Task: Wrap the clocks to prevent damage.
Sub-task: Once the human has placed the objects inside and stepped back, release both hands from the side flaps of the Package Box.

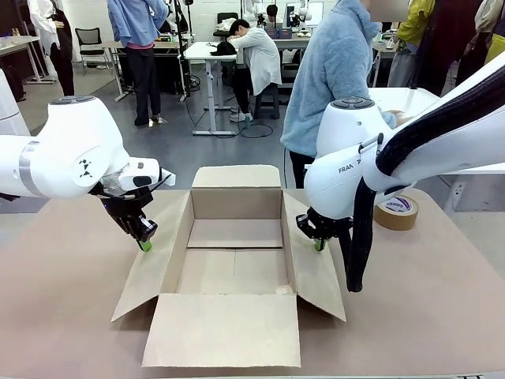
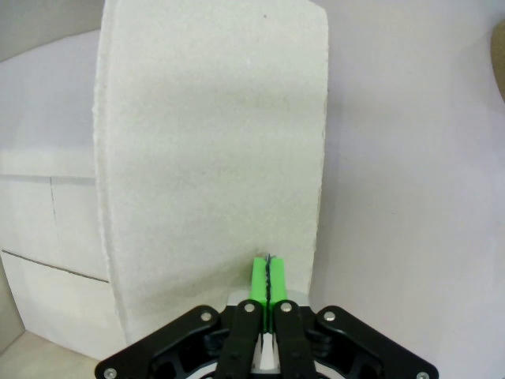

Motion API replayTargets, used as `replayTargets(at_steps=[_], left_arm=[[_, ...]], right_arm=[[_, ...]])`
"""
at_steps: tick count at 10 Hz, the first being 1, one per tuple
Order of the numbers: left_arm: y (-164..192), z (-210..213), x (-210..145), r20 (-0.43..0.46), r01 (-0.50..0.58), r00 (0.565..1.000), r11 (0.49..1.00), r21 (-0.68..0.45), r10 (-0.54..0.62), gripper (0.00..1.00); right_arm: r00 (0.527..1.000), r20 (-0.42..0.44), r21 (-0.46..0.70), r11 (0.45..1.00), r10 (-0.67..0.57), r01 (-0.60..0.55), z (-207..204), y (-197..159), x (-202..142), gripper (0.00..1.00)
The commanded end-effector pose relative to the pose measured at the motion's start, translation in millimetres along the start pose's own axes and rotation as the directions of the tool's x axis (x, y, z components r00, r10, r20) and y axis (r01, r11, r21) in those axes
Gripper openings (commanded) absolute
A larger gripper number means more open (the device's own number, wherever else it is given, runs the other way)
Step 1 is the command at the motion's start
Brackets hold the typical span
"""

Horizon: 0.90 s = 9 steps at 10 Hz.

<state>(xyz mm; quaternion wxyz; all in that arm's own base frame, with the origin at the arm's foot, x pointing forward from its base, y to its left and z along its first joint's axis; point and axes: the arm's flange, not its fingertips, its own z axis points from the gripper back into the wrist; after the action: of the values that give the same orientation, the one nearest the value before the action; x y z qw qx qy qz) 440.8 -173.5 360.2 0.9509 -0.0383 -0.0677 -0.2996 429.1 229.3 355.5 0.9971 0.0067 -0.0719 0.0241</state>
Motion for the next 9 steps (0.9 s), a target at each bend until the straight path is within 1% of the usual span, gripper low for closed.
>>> replayTargets(at_steps=[1, 9], left_arm=[[-0.4, -0.7, -1.1, -0.009, 0.002, 1.000, 1.000, -0.002, -0.002, 0.00], [-0.4, -0.7, -1.1, -0.009, 0.002, 1.000, 1.000, -0.002, -0.002, 0.00]], right_arm=[[1.000, 0.008, -0.022, 1.000, -0.011, 0.011, -1.1, 1.0, -1.2, 0.01], [1.000, 0.008, -0.022, 1.000, -0.011, 0.011, -1.1, 1.0, -1.2, 0.01]])
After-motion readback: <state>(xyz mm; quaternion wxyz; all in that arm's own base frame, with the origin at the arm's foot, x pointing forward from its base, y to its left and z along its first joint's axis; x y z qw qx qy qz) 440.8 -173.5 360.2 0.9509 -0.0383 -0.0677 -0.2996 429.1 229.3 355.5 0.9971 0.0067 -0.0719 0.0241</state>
